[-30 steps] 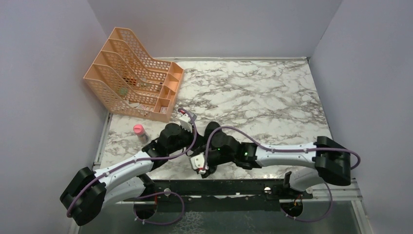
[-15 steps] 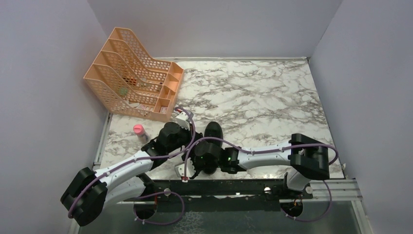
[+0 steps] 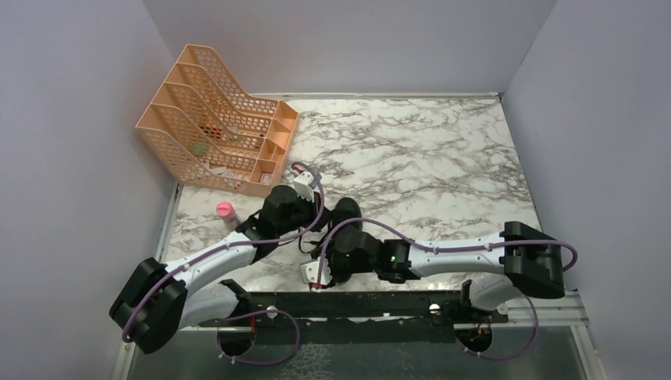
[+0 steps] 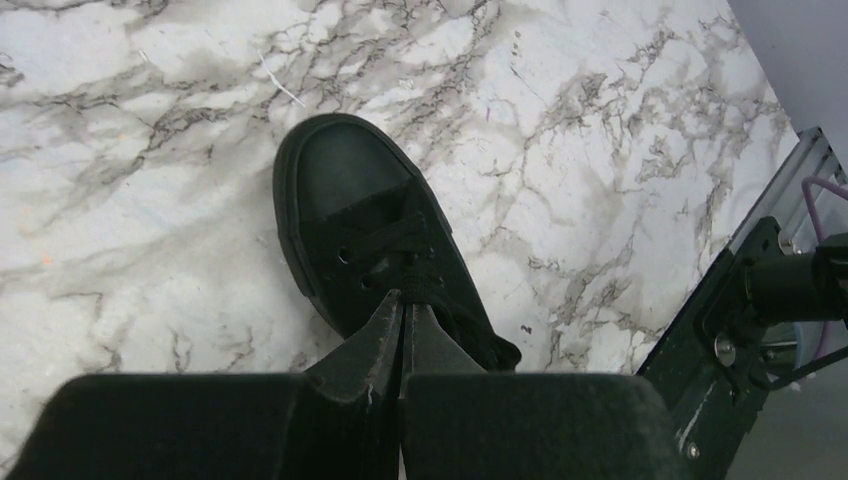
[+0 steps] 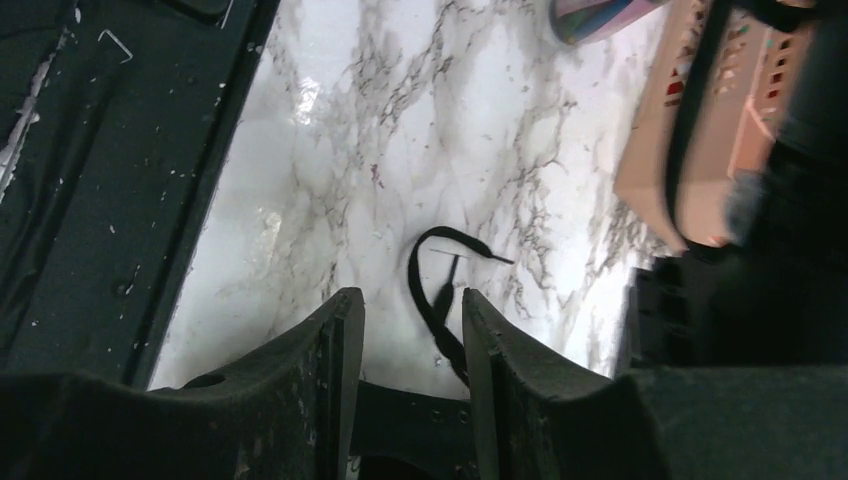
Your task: Tie the shoes
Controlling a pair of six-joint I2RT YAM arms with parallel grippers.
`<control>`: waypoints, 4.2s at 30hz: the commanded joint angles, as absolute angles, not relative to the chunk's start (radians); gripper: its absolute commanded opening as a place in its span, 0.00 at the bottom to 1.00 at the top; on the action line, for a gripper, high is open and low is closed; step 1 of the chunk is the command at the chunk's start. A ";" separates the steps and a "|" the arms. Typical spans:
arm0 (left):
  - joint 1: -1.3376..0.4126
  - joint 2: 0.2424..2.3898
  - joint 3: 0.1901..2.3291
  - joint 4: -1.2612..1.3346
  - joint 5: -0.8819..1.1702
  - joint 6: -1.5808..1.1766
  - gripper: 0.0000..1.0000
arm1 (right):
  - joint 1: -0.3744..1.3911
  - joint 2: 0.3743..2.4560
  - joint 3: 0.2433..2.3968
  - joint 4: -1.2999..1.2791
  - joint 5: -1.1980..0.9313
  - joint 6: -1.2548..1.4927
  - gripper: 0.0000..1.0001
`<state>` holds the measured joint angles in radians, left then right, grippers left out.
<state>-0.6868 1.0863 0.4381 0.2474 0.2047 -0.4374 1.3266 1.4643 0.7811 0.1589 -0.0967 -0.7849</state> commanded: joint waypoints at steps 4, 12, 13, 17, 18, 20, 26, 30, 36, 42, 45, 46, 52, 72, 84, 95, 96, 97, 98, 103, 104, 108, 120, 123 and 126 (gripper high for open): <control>-0.585 1.262 0.553 0.214 0.420 -0.391 0.00 | 1.326 1.623 0.890 0.082 -0.071 -0.750 0.45; -0.575 1.332 0.601 0.192 0.475 -0.357 0.00 | 1.324 1.801 1.028 0.069 0.092 -0.763 0.51; -0.573 1.334 0.602 0.193 0.480 -0.354 0.00 | 1.324 1.823 1.040 0.056 0.098 -0.768 0.51; -0.561 1.338 0.609 0.180 0.492 -0.331 0.00 | 1.322 1.902 1.085 0.022 0.113 -0.758 0.47; -0.557 1.339 0.609 0.179 0.496 -0.329 0.00 | 1.320 1.918 1.095 0.018 0.107 -0.753 0.46; -0.551 1.342 0.609 0.176 0.505 -0.326 0.00 | 1.316 1.947 1.114 0.003 0.119 -0.741 0.46; -0.545 1.335 0.597 0.171 0.512 -0.322 0.00 | 1.285 1.997 1.169 -0.090 0.106 -0.707 0.41; -0.545 1.328 0.587 0.177 0.515 -0.327 0.00 | 1.270 1.989 1.178 -0.114 0.098 -0.648 0.43; -0.542 1.332 0.598 0.167 0.519 -0.316 0.00 | 1.269 1.942 1.162 -0.187 0.077 -0.607 0.47; -0.539 1.343 0.605 0.169 0.518 -0.317 0.00 | 1.266 1.946 1.157 -0.261 -0.006 -0.574 0.44; -0.538 1.353 0.613 0.172 0.521 -0.322 0.00 | 1.263 1.990 1.181 -0.258 -0.031 -0.568 0.34; -0.538 1.354 0.613 0.173 0.521 -0.325 0.00 | 1.263 2.005 1.187 -0.244 -0.022 -0.568 0.26; -0.538 1.351 0.611 0.177 0.524 -0.342 0.00 | 1.259 1.989 1.216 -0.164 0.109 -0.598 0.01; -0.541 1.279 0.544 0.243 0.525 -0.523 0.00 | 1.233 1.134 0.743 -0.104 -0.072 -0.100 0.01; -0.548 1.209 0.523 0.201 0.488 -0.554 0.00 | 1.221 0.974 0.733 -0.339 0.264 0.381 0.01; -0.559 1.190 0.505 0.207 0.468 -0.584 0.00 | 1.118 1.276 0.926 -0.580 0.189 0.617 0.01; -0.560 1.187 0.503 0.208 0.465 -0.586 0.00 | 1.111 1.314 0.961 -0.627 0.184 0.629 0.01; -0.561 1.184 0.502 0.206 0.465 -0.586 0.00 | 1.106 1.347 0.989 -0.668 0.191 0.654 0.01; -0.563 1.184 0.503 0.200 0.465 -0.585 0.00 | 1.105 1.369 1.010 -0.717 0.205 0.700 0.01; -0.572 1.174 0.505 0.186 0.462 -0.584 0.00 | 1.048 1.435 1.015 -0.908 0.204 0.825 0.14; -0.573 1.173 0.505 0.186 0.463 -0.584 0.00 | 1.032 1.462 1.015 -0.941 0.189 0.834 0.23; -0.576 1.162 0.520 0.156 0.463 -0.572 0.00 | 1.002 1.536 1.070 -1.045 0.074 0.820 0.64; -0.576 1.166 0.553 0.111 0.471 -0.522 0.00 | 1.011 1.363 0.946 -0.325 -0.210 0.159 0.58; -0.577 1.153 0.553 0.105 0.462 -0.525 0.00 | 1.010 1.366 0.894 -0.218 -0.242 0.166 0.53; -0.577 1.146 0.547 0.107 0.457 -0.535 0.00 | 1.004 1.374 0.839 -0.164 -0.223 0.159 0.47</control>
<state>-0.5716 1.1713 0.5259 0.1158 0.4786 -0.5442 1.0069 1.3636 0.8993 -0.3302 -0.1890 0.2180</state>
